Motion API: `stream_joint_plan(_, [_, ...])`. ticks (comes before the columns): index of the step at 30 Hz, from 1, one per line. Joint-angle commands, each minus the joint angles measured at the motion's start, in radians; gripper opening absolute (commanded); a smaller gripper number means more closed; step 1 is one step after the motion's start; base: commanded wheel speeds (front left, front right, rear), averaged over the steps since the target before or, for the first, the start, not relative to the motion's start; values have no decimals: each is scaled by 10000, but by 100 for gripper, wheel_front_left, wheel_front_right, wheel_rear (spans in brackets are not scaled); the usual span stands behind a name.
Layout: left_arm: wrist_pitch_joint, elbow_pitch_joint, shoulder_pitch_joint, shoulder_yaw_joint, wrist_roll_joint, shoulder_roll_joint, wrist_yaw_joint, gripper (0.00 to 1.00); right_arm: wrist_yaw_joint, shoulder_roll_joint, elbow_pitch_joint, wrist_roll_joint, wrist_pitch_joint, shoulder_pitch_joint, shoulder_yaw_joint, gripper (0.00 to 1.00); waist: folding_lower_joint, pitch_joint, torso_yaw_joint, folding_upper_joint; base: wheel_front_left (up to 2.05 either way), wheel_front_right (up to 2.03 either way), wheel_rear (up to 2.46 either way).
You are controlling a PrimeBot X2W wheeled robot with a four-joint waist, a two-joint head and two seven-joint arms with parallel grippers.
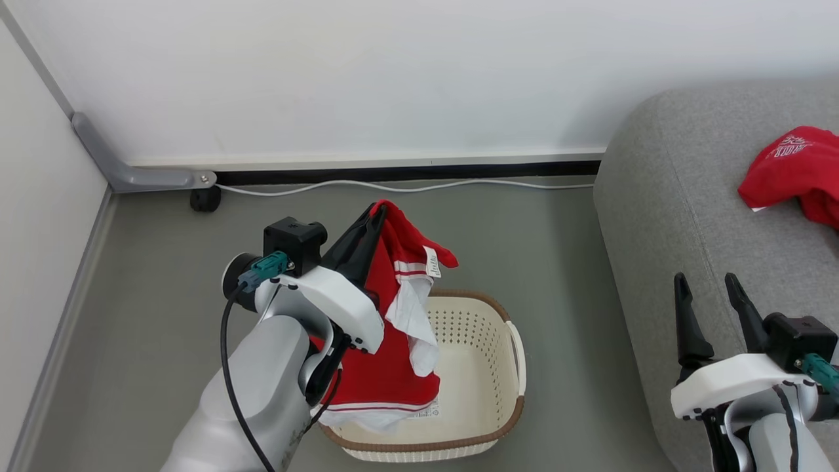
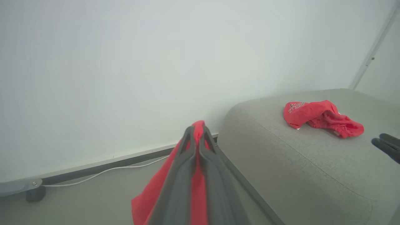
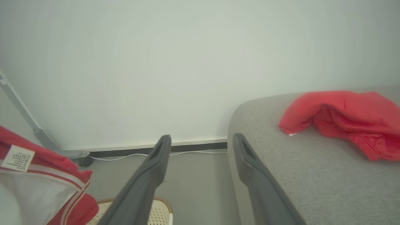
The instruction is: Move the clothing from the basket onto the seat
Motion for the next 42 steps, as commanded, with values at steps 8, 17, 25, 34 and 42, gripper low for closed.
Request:
stream_joint_plan(8, [-101,-858,-459,238,-47,230,-20,0,29,7,-140,-120,-61,250,210,100,0,-407,-10,-1,0,0,0])
stream_joint_plan(17, [197,-1713,-1096,83,-8,391,4,0,29,59,-40,-138,-61,437,202,100,0,-513,65,-1,0,0,0])
stream_joint_plan(25, [447,-2057,-1414,6,-57,405,32,0,29,109,32,-111,-61,470,266,100,0,-486,33,-1,0,0,0])
stream_joint_plan(34, [442,-2088,-1565,-115,-63,431,45,0,29,14,-32,3,-61,182,1150,100,0,-488,-36,-1,0,0,0])
stream_joint_plan(42, [368,-2011,-1559,-304,-118,387,47,0,29,-1126,-264,898,-61,-940,3917,100,0,-539,52,-1,0,0,0])
